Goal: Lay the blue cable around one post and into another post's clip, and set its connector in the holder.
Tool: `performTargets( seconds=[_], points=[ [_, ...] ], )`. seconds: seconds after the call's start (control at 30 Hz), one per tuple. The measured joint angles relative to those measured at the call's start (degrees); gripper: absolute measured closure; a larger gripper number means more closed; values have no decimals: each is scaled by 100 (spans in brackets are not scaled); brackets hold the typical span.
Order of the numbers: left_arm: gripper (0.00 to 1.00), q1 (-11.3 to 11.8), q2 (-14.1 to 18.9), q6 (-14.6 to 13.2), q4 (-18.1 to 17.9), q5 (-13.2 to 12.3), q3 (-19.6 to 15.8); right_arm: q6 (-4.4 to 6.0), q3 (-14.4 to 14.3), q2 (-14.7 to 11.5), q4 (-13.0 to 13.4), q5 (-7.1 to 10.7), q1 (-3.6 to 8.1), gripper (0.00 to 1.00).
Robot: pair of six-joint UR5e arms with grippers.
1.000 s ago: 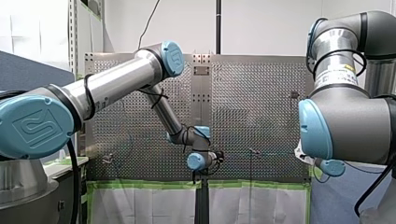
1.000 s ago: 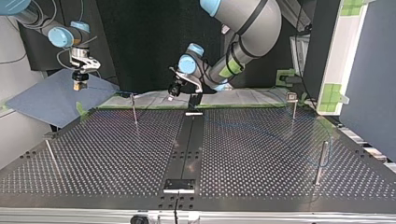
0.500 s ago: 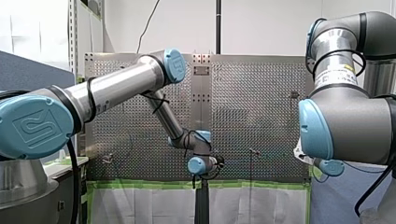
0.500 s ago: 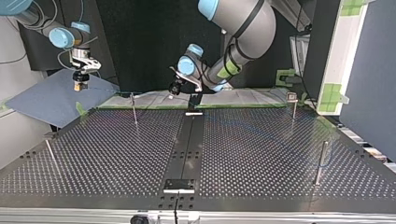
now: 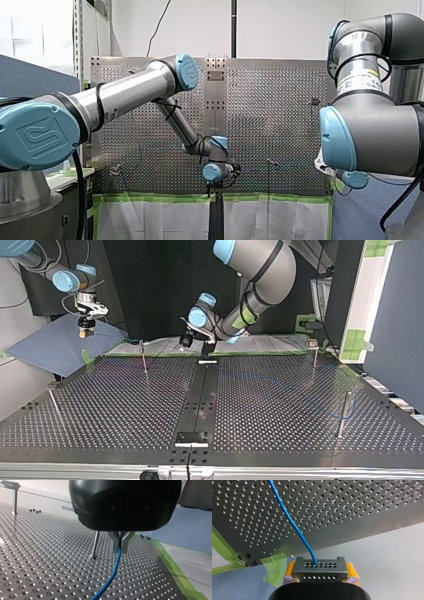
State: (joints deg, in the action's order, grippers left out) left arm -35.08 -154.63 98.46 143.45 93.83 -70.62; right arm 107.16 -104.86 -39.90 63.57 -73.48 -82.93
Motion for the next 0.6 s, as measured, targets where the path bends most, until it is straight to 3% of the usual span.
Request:
performTargets(
  seconds=[0.6],
  points=[
    [100, 73, -3, 39, 94, -53, 222, 10, 80, 39, -18, -21, -1, 100]
  ],
)
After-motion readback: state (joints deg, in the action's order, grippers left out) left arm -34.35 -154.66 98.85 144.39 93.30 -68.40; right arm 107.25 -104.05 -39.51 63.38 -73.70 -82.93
